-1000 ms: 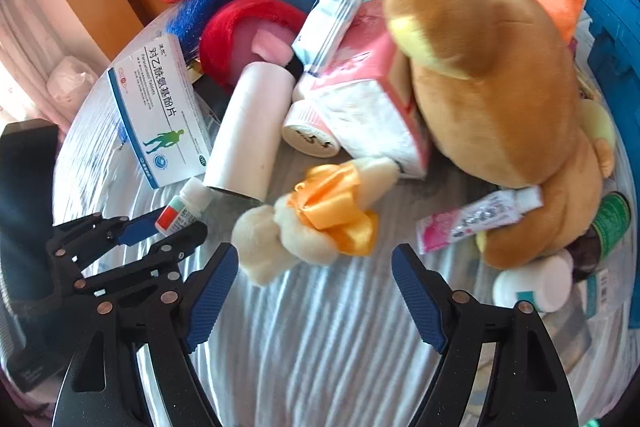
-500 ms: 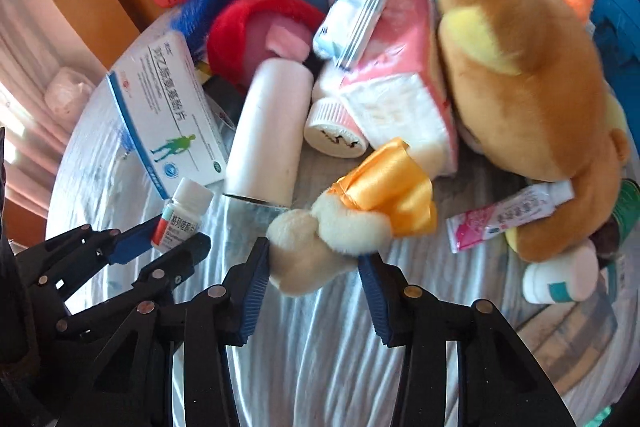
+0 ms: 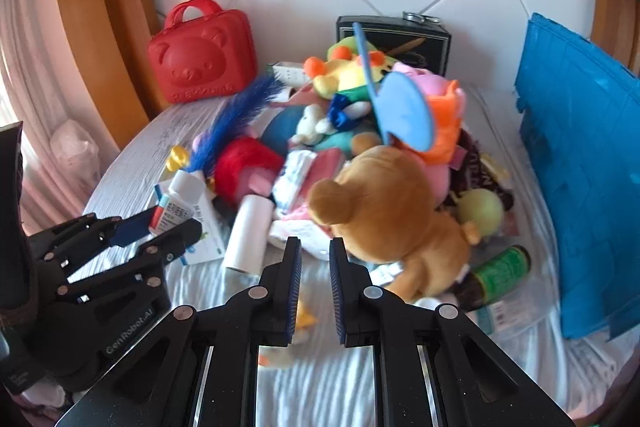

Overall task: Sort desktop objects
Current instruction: 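Grasp the white plush bunny with yellow bow with the right tool, then carry the pill bottle and bunny into the blue crate and release both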

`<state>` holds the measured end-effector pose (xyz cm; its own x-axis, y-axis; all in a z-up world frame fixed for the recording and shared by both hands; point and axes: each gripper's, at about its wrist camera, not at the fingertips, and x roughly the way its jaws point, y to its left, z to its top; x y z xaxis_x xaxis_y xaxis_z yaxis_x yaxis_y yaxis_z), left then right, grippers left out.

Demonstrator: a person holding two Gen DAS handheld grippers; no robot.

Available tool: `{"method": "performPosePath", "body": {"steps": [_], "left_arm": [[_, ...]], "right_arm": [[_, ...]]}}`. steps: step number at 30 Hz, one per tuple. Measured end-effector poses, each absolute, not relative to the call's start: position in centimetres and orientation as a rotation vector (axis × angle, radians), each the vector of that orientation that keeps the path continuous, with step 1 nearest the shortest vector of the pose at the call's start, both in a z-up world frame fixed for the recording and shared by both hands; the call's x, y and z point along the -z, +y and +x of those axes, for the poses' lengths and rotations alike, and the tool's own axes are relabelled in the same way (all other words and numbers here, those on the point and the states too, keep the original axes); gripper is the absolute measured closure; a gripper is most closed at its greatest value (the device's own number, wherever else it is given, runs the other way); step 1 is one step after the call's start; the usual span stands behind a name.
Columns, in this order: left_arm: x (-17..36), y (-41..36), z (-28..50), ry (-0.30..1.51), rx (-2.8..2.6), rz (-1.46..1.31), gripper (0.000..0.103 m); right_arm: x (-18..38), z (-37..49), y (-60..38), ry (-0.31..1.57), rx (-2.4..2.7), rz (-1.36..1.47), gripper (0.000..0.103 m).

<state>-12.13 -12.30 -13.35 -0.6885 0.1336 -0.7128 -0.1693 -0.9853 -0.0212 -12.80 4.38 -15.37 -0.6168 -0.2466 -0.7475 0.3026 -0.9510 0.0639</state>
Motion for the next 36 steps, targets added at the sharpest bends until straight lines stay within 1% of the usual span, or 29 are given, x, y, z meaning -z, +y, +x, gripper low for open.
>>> {"method": "performPosePath", "body": {"steps": [3, 5, 7, 11, 12, 13, 15, 18, 20, 22, 23, 24, 25, 27, 30, 36], "left_arm": [[15.7, -12.5, -12.6, 0.102, -2.776, -1.2, 0.076], [18.1, -13.4, -12.6, 0.091, -2.783, -1.308, 0.076], [20.9, -14.4, -12.3, 0.084, -2.764, -1.413, 0.076], [25.4, -15.7, -11.4, 0.093, -2.731, -1.59, 0.076], [26.2, -15.9, -11.3, 0.089, -2.717, -1.623, 0.076], [26.9, -16.0, -11.2, 0.095, -2.707, -1.645, 0.076], [27.9, -16.1, -10.9, 0.119, -2.69, -1.671, 0.076], [28.7, -16.4, -10.4, 0.132, -2.664, -1.687, 0.076], [29.0, -16.6, -10.2, 0.14, -2.652, -1.689, 0.076], [29.1, -16.7, -10.1, 0.151, -2.644, -1.683, 0.076], [29.1, -16.7, -10.0, 0.159, -2.642, -1.678, 0.076], [29.0, -16.7, -10.0, 0.164, -2.642, -1.674, 0.076], [28.9, -16.8, -9.9, 0.166, -2.643, -1.669, 0.076], [28.3, -16.9, -9.8, 0.163, -2.654, -1.648, 0.076], [26.4, -16.7, -9.6, 0.17, -2.697, -1.582, 0.076], [19.5, -14.0, -9.5, 0.167, -2.805, -1.313, 0.076]], "right_arm": [[16.8, -12.3, 5.6, 0.096, 2.517, 1.241, 0.087], [18.7, -12.2, 5.8, 0.114, 2.452, 1.3, 0.079], [20.4, -11.8, 6.0, 0.112, 2.401, 1.351, 0.065], [24.3, -11.7, 4.6, 0.089, 2.279, 1.469, 0.059], [25.3, -11.6, 4.0, 0.095, 2.249, 1.49, 0.055], [26.2, -11.6, 3.4, 0.099, 2.228, 1.511, 0.052], [27.6, -11.5, 2.8, 0.09, 2.197, 1.554, 0.051], [29.8, -11.2, 1.6, 0.075, 2.153, 1.622, 0.043], [30.6, -10.8, 0.8, 0.072, 2.141, 1.634, 0.04], [31.4, -10.7, 0.1, 0.058, 2.131, 1.646, 0.041], [31.8, -10.7, -0.1, 0.054, 2.125, 1.656, 0.042], [32.1, -10.7, -0.4, 0.053, 2.124, 1.66, 0.049], [31.8, -10.4, -0.7, 0.069, 2.141, 1.625, 0.069], [31.3, -10.1, -0.9, 0.059, 2.161, 1.602, 0.068], [28.9, -9.5, -0.6, 0.085, 2.223, 1.509, 0.069], [20.3, -8.0, 2.9, 0.071, 2.387, 1.208, 0.069]]}}
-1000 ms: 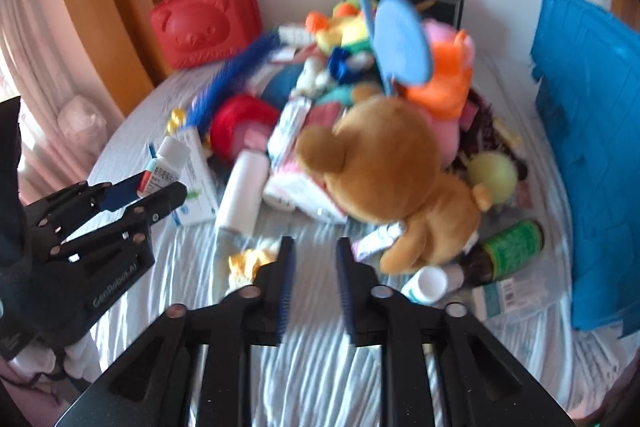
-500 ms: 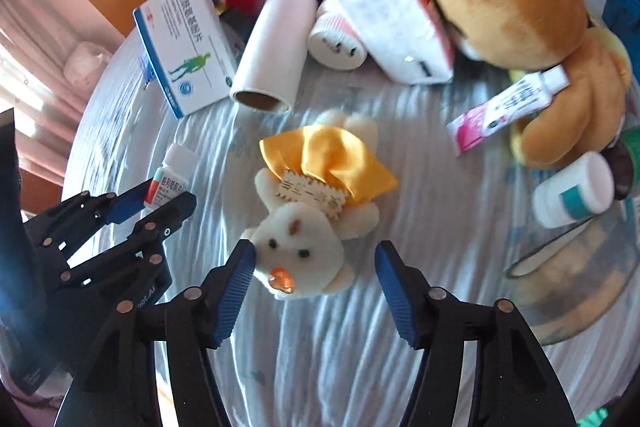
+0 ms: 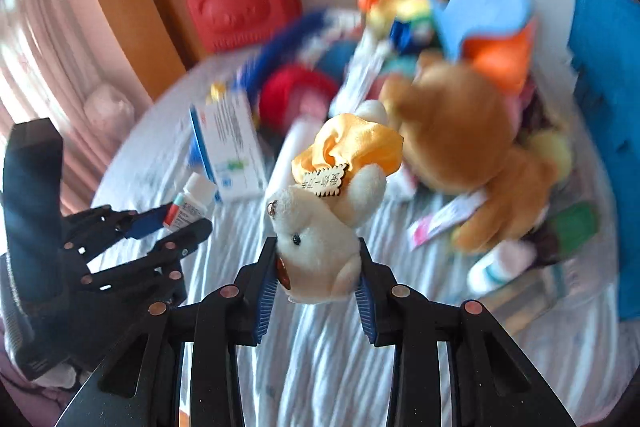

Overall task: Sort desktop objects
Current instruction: 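Carry the pill bottle and bunny into the blue crate and release both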

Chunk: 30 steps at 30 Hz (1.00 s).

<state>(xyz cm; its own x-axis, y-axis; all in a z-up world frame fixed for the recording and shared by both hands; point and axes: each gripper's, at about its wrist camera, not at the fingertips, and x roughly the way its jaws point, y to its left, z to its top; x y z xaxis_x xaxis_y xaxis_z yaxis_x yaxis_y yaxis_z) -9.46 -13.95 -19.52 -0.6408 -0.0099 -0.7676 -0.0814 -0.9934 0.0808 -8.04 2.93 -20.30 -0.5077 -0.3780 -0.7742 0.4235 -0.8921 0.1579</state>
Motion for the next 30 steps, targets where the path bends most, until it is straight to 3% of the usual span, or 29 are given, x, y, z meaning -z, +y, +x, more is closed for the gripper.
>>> {"method": "performPosePath", "body": {"steps": [8, 15, 26, 28, 30], "left_arm": [[7.6, -3.6, -10.5, 0.126, -2.795, -0.88, 0.076], [-1.0, 11.6, -12.4, 0.155, -2.712, -0.584, 0.076], [-4.2, 32.0, -15.2, 0.174, -2.558, -0.639, 0.076], [-3.7, 33.9, -15.0, 0.189, -2.544, -0.661, 0.073], [-3.3, 35.0, -15.5, 0.202, -2.536, -0.683, 0.06]], "right_arm": [[8.7, -6.3, 12.9, 0.058, 2.738, 0.815, 0.069], [1.5, -6.0, 25.3, 0.069, 3.011, 0.6, 0.069], [-0.5, -8.5, 42.4, 0.091, 3.258, 0.65, 0.068], [-0.5, -9.3, 44.2, 0.098, 3.282, 0.681, 0.068], [0.2, -9.2, 45.8, 0.115, 3.313, 0.715, 0.068]]}}
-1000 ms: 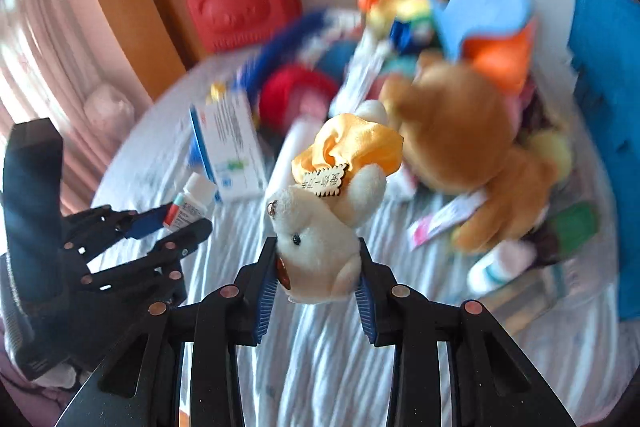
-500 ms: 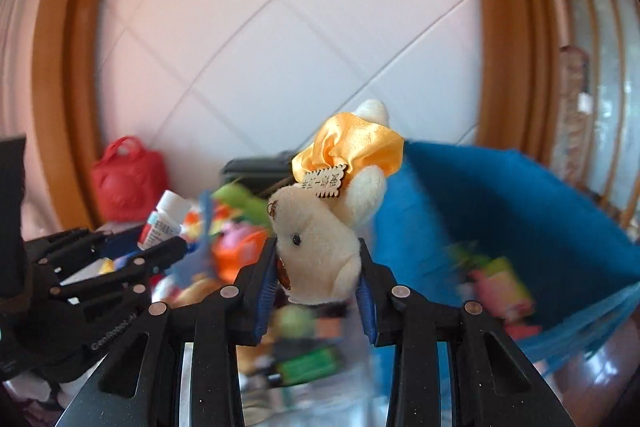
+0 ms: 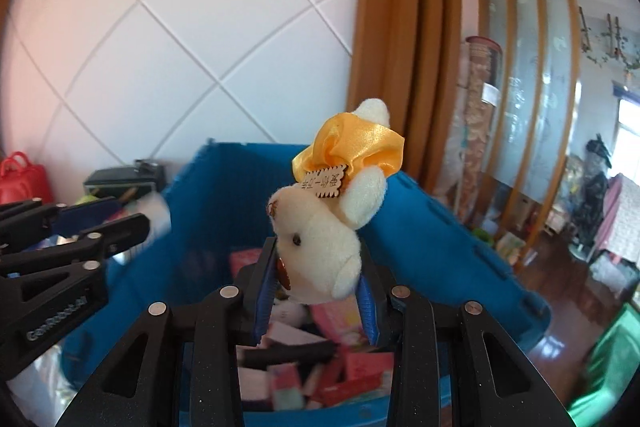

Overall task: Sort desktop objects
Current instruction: 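Carry the pill bottle and bunny into the blue crate and release both, then withdraw both tools from the crate back to the pile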

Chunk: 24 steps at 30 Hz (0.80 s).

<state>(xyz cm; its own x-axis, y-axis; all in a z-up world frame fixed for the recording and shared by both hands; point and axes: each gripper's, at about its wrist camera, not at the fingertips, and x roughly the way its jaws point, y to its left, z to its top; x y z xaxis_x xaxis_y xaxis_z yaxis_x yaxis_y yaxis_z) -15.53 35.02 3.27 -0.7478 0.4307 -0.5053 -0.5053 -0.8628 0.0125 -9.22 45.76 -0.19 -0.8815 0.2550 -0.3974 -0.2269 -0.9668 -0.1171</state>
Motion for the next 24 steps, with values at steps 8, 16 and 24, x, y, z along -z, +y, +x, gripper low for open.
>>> {"method": "performPosePath", "body": {"steps": [8, 16, 24], "left_arm": [[-1.9, 36.3, -16.2, 0.224, -2.531, -0.706, 0.039], [-1.6, 34.5, -16.2, 0.196, -2.545, -0.718, 0.039], [-2.3, 31.0, -15.2, 0.169, -2.588, -0.669, 0.036]], "right_arm": [[2.1, -10.7, 50.1, -0.12, -2.752, -0.676, 0.06], [2.3, -11.2, 49.7, -0.268, -2.666, -0.594, 0.0], [2.5, -10.6, 47.3, -0.39, -2.574, -0.527, 0.0]]}}
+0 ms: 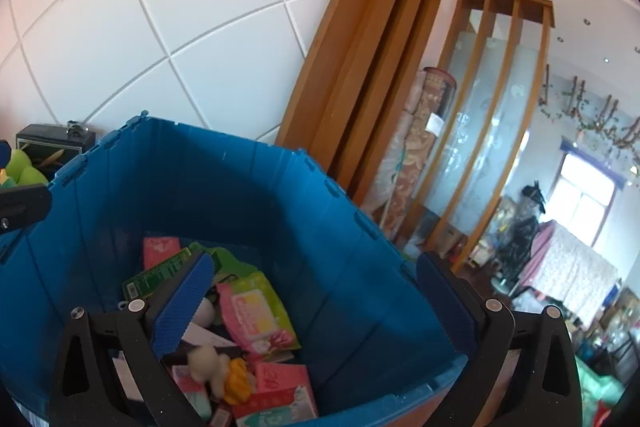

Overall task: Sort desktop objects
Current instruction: 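Withdraw both tools from the crate back to the pile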

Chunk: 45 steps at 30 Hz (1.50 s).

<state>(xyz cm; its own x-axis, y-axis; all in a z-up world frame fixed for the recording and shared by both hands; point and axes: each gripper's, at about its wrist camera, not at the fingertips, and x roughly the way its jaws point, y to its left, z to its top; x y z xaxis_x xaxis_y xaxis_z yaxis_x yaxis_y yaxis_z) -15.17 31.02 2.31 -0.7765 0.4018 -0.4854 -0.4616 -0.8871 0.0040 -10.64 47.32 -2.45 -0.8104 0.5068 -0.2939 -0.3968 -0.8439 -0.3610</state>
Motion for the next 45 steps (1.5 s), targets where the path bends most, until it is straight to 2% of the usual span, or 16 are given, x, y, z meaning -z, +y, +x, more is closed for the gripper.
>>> {"method": "performPosePath", "body": {"steps": [5, 13, 19, 26, 32, 43, 44, 45], "left_arm": [[-2.6, 26.9, -13.9, 0.15, -2.647, -0.616, 0.028], [-0.5, 16.7, -12.9, 0.113, -2.784, -0.6, 0.027], [3.2, 8.9, -13.2, 0.104, -2.872, -0.731, 0.027], [10.2, 3.1, -13.2, 0.142, -2.878, -1.014, 0.027], [16.7, 2.9, -12.5, 0.197, -2.745, -1.222, 0.027], [25.1, 7.3, -11.9, 0.274, -2.499, -1.379, 0.027], [25.7, 7.7, -12.1, 0.281, -2.488, -1.397, 0.028], [26.3, 7.9, -12.4, 0.282, -2.493, -1.415, 0.042]], "right_arm": [[1.9, -9.2, 44.6, -0.374, -2.614, -0.482, 0.0], [1.4, -6.8, 38.2, -0.272, -2.809, -0.438, 0.0], [2.5, -6.0, 31.1, -0.198, -3.019, -0.468, 0.0], [6.5, -5.9, 23.2, -0.257, -3.165, -0.639, 0.0], [11.6, -6.6, 20.2, -0.284, -3.151, -0.883, 0.0], [20.2, -7.0, 23.2, -0.117, -2.993, -1.305, 0.0], [20.9, -7.0, 23.6, -0.101, -2.979, -1.335, 0.0], [21.2, -7.2, 23.8, -0.093, -2.971, -1.355, 0.0]]}}
